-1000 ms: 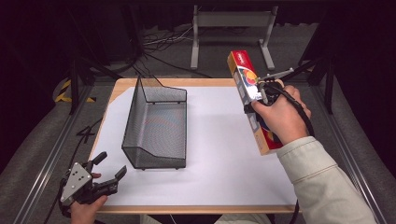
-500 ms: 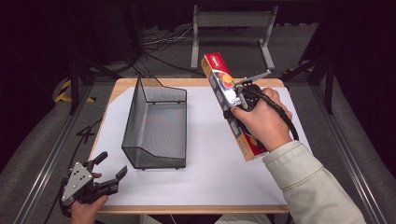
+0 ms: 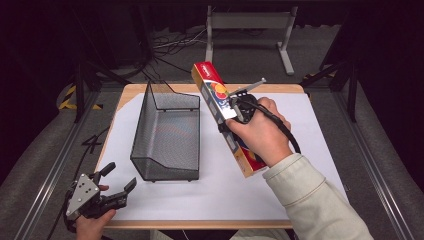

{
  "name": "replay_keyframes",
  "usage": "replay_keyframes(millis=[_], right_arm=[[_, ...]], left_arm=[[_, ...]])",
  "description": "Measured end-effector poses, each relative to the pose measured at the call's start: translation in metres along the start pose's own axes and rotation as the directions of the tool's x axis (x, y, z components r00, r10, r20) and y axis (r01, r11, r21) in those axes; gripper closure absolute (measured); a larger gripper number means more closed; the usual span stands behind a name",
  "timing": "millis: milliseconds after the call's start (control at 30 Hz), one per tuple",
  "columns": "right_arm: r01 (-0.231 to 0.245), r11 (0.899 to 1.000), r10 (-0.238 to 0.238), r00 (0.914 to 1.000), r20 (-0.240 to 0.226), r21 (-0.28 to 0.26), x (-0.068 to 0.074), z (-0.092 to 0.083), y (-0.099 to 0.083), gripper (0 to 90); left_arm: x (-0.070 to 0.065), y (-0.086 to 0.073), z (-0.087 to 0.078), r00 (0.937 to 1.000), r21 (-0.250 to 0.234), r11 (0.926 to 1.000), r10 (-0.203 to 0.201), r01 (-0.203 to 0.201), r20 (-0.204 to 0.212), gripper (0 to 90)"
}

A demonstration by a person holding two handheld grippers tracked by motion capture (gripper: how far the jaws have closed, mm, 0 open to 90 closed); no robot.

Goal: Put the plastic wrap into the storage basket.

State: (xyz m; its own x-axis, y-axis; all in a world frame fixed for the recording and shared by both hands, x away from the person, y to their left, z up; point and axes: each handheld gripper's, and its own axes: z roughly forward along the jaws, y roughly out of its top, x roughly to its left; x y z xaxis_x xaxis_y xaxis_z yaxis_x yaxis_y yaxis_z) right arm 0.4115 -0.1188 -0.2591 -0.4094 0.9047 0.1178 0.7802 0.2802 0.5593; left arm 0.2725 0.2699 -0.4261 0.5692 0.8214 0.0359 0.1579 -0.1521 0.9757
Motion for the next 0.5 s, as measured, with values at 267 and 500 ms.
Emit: replay_keyframes(millis=[267, 500], right_arm=[[0.035, 0.999, -0.034, 0.9984, -0.045, 0.023, 0.026, 0.015, 0.006, 40.3], [0.05, 0.998, -0.048, 0.9969, -0.062, 0.032, 0.045, 0.029, 0.013, 40.3]], left_arm=[[0.001, 0.0, 0.0, 1.0, -0.005, 1.0, 0.002, -0.002, 0.005, 17.0], [0.001, 0.0, -0.001, 1.0, -0.008, 1.0, -0.001, 0.001, 0.008, 17.0]])
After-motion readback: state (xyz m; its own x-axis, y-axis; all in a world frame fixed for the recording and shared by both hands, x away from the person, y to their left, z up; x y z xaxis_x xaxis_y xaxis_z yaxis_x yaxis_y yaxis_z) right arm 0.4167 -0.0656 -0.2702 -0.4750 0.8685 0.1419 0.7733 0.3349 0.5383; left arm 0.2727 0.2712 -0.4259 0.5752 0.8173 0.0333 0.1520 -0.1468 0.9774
